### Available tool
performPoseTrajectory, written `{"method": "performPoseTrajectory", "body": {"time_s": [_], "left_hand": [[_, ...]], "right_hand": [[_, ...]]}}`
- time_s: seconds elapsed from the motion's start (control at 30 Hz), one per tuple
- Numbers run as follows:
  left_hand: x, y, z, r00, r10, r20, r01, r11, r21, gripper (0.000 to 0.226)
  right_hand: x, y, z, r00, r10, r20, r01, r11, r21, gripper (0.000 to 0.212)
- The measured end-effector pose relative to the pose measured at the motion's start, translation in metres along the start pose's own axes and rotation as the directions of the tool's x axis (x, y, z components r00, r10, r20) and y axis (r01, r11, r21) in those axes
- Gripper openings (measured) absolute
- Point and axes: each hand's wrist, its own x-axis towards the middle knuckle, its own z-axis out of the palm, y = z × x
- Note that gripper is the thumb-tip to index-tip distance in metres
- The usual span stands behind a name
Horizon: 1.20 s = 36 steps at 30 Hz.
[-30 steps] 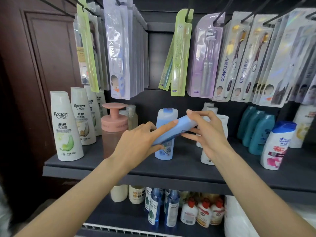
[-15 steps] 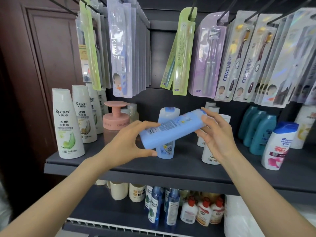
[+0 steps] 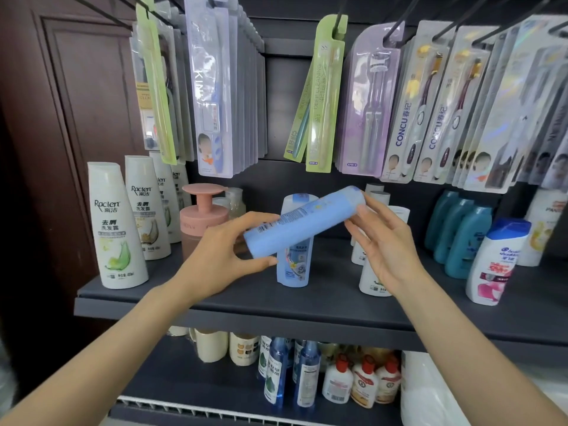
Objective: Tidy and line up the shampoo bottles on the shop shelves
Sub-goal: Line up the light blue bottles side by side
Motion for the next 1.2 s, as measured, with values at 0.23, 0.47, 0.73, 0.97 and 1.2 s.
{"method": "performPoseTrajectory", "body": {"time_s": [0.23, 0.47, 0.73, 0.97, 1.2], "left_hand": [[0.001, 0.014, 0.007, 0.942, -0.226, 0.247, 0.329, 0.768, -0.55, 0.038], [0.0, 0.007, 0.016, 0.869, -0.28, 0.409, 0.48, 0.682, -0.551, 0.03], [0.014, 0.003, 0.025, 0.935, -0.226, 0.275, 0.312, 0.892, -0.327, 0.036], [0.044, -0.004, 0.026, 0.983, -0.067, -0.168, 0.072, 0.997, 0.026, 0.029], [0.078, -0.013, 0.031, 0.996, -0.053, -0.068, 0.058, 0.995, 0.085, 0.041]], "right_hand": [[0.002, 0.007, 0.013, 0.997, -0.005, 0.081, 0.005, 1.0, -0.008, 0.039], [0.004, 0.008, 0.012, 0.996, -0.011, 0.094, 0.015, 0.999, -0.044, 0.035], [0.012, -0.003, 0.007, 0.997, -0.081, 0.009, 0.081, 0.98, -0.183, 0.043], [0.019, -0.008, 0.001, 0.974, -0.207, 0.092, 0.223, 0.8, -0.558, 0.046], [0.031, 0.005, -0.007, 0.967, -0.245, 0.066, 0.224, 0.706, -0.672, 0.047]]}}
